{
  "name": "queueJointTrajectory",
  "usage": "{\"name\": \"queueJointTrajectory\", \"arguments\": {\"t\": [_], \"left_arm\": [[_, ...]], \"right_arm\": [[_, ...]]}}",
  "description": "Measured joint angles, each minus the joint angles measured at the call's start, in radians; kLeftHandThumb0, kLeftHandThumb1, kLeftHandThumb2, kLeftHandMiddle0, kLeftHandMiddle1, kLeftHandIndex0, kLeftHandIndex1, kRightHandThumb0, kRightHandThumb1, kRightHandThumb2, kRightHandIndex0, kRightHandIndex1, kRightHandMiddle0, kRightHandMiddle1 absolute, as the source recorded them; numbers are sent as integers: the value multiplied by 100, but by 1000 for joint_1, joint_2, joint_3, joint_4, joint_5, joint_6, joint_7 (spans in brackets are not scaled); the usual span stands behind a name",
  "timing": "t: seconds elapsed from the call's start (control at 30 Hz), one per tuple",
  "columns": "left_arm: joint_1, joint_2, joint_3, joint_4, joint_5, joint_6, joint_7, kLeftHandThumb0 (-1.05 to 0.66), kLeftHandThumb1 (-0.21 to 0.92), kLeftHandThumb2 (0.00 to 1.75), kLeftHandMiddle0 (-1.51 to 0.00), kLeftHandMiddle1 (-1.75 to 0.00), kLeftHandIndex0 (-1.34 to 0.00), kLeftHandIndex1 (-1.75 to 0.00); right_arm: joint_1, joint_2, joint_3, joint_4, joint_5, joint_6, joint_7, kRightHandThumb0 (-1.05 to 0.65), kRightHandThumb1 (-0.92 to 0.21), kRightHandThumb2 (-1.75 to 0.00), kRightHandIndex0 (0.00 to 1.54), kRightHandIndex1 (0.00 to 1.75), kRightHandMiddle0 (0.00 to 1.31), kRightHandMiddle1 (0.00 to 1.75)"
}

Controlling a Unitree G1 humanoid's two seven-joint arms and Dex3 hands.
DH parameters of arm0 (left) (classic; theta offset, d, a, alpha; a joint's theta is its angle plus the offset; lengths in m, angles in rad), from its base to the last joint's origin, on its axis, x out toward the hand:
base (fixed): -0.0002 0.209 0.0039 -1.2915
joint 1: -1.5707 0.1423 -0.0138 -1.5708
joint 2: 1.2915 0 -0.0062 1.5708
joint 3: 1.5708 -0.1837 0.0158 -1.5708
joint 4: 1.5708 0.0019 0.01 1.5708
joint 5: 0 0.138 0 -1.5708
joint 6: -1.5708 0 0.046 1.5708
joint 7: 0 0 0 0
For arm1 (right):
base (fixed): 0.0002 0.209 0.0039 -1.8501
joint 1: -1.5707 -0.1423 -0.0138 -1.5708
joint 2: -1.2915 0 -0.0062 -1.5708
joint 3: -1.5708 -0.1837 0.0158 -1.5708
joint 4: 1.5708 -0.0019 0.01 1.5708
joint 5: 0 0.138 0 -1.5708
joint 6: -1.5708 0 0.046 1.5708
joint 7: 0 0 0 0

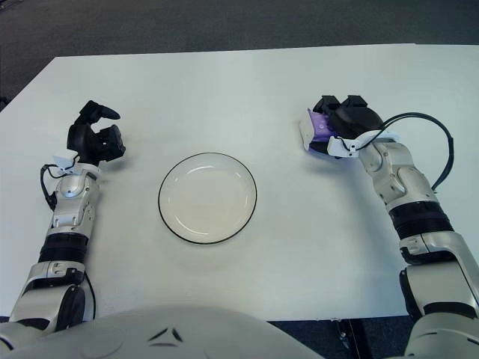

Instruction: Put the tissue paper into the plate.

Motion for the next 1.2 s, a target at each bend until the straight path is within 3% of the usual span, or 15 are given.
{"name": "queueJointTrajectory", "arguments": {"t": [0.27, 0.87, 1.2], "left_arm": [[9, 0, 0, -16, 1, 8, 6, -46, 40, 122, -128, -175, -55, -175], [13, 0, -3, -25, 5, 15, 18, -45, 41, 120, -128, -175, -54, -175], [16, 2, -7, -24, 12, 15, 18, -45, 42, 118, -128, -175, -53, -175]], "right_arm": [[0, 13, -14, 31, 32, -29, -35, 0, -12, -140, 88, 131, 63, 175], [0, 17, -42, 63, 89, -98, -49, 0, -12, -150, 81, 158, 55, 175], [57, 27, -91, -93, 156, -58, 28, 0, -12, -152, 79, 164, 54, 175]]}}
